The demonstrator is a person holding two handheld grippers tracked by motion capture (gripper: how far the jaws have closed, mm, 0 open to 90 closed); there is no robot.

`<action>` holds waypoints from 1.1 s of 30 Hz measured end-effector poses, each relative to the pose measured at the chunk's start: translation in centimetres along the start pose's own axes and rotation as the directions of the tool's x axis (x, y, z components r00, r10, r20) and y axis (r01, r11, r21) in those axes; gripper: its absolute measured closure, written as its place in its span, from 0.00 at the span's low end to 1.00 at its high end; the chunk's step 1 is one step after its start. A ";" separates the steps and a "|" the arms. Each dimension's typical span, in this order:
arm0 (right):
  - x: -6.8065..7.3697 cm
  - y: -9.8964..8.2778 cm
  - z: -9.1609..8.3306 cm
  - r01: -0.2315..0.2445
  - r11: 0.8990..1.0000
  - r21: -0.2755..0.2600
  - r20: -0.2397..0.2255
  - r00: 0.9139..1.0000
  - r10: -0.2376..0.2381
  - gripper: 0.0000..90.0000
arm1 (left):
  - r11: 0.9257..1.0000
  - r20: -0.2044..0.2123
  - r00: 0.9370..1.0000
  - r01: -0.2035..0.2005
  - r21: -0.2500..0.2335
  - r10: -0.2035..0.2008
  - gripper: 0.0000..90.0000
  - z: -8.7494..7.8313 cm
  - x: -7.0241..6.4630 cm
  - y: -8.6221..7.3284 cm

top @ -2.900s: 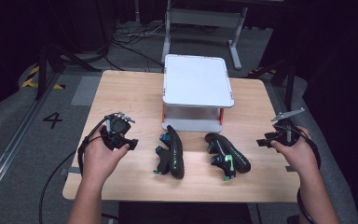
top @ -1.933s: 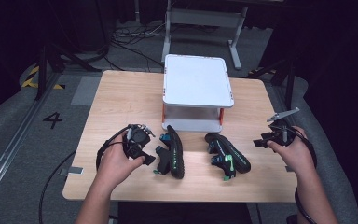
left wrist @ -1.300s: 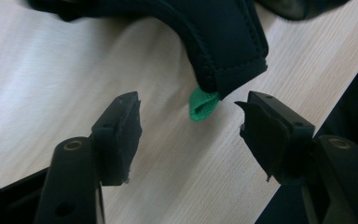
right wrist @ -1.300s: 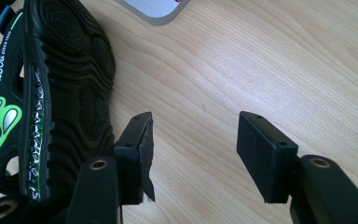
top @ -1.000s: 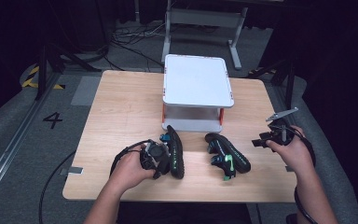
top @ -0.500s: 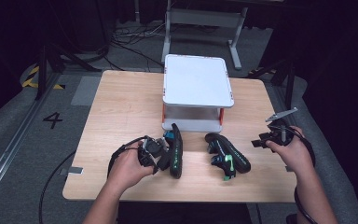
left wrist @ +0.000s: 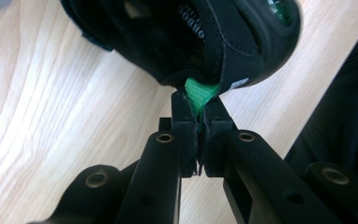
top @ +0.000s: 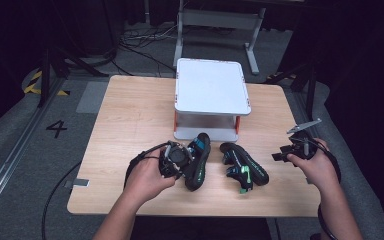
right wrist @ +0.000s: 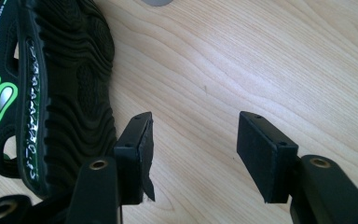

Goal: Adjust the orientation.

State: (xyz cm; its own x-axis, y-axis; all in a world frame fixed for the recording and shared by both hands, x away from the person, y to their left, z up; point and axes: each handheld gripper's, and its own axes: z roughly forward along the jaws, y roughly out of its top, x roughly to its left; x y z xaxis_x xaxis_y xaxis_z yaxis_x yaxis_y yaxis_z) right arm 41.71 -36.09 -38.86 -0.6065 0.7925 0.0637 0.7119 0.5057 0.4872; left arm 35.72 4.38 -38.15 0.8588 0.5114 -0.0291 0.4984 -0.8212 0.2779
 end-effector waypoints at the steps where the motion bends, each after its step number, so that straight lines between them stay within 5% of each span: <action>1: 0.0 -0.1 -0.1 -0.006 1.000 0.001 0.001 1.000 0.006 0.52 | 1.000 0.000 1.000 0.000 0.000 0.000 0.96 0.0 0.0 0.0; 2: 0.0 -0.3 -0.2 -0.009 1.000 0.002 0.005 1.000 0.009 0.52 | 1.000 0.033 0.999 -0.024 -0.015 0.024 0.96 0.0 -0.4 0.7; 10: -0.2 -1.6 -0.9 -0.033 0.999 0.001 0.015 0.999 0.033 0.52 | 0.994 0.070 0.992 -0.105 -0.023 0.106 0.96 0.9 -2.2 2.9; 16: -0.4 -2.5 -1.5 -0.052 0.999 -0.003 0.028 0.998 0.052 0.52 | 0.984 0.112 0.978 -0.180 0.016 0.177 0.95 2.1 -3.7 4.5; 21: -0.3 -2.7 -1.5 -0.049 0.999 0.000 0.029 0.998 0.049 0.52 | 0.981 0.139 0.972 -0.193 0.014 0.190 0.94 3.5 -4.5 5.6; 23: -0.2 -2.7 -1.4 -0.048 0.999 0.004 0.027 0.998 0.048 0.52 | 0.987 0.138 0.977 -0.162 -0.016 0.163 0.92 3.4 -4.1 5.7; 25: -0.2 -2.7 -1.4 -0.046 0.999 0.003 0.026 0.999 0.046 0.52 | 0.990 0.213 0.968 -0.119 -0.078 0.133 0.92 3.0 -3.4 5.6; 33: -0.1 -2.6 -1.4 -0.041 0.999 0.001 0.028 0.999 0.041 0.52 | 0.987 0.195 0.976 -0.068 -0.143 0.095 0.75 1.8 -2.0 4.9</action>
State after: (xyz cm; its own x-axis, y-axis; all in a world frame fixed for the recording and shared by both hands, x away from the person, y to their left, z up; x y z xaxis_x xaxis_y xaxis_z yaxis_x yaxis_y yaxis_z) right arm 39.44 -37.97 -38.86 -0.5664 0.8220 0.0592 0.7369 0.4729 0.4830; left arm 36.63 -1.15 -38.44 0.9089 0.3715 -0.1896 0.4171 -0.8092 0.4138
